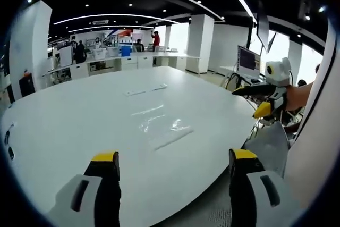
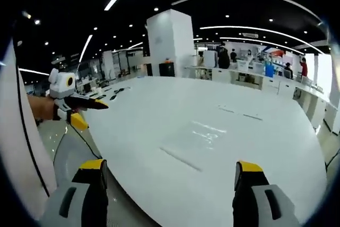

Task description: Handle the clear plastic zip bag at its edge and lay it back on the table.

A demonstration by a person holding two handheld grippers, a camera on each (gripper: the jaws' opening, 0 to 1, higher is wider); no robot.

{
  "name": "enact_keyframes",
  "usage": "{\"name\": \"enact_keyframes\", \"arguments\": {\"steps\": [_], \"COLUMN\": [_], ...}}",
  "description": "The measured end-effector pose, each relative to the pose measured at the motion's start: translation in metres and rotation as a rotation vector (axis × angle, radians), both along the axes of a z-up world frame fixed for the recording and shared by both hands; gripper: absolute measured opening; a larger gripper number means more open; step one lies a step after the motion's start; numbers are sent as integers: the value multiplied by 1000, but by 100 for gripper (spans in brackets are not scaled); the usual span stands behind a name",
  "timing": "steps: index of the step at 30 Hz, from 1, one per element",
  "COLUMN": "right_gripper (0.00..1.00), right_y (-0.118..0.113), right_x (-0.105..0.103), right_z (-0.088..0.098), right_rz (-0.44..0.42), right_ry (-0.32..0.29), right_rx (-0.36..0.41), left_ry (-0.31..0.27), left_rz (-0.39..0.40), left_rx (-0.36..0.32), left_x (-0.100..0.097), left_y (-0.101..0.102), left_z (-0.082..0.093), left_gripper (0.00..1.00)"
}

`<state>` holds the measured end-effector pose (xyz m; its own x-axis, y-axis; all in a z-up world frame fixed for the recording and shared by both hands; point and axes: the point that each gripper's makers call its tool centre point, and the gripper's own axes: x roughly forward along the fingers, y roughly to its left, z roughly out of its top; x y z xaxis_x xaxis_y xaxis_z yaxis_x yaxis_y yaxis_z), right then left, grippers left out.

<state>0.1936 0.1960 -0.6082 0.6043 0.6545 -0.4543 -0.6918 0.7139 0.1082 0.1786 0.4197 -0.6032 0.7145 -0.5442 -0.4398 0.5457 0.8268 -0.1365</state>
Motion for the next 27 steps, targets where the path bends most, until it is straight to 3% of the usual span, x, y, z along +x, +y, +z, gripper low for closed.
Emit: {"name": "enact_keyframes", "arguments": {"steps": [3, 6, 8, 13, 16, 22, 27], "right_gripper": [100, 100, 100, 100, 100, 100, 100], "right_y": [0, 2, -1, -3, -4, -5, -4], "right_x": [-3, -8, -9, -13, -15, -16, -20], "right_z": [-4, -8, -12, -18, -21, -22, -28], "right_rz": [0, -20, -26, -37, -57, -65, -75], "right_ry": [23, 87, 87, 111, 155, 136, 180], "right_rx": [0, 60, 56, 73, 133, 140, 173], "left_ry": [0, 5, 9, 34, 50, 49, 57], "left_rz": [19, 45, 61, 75, 79, 102, 112], "left_rx": [-13, -37, -52, -68, -81, -156, -163], "left_x": [1, 3, 3, -2, -5, -8, -8], "left_y": [2, 4, 6, 4, 6, 4, 8], "left_z": [-2, -4, -6, -14, -19, -19, -28], "left_gripper": [92, 97, 99, 99, 99, 99, 99]}}
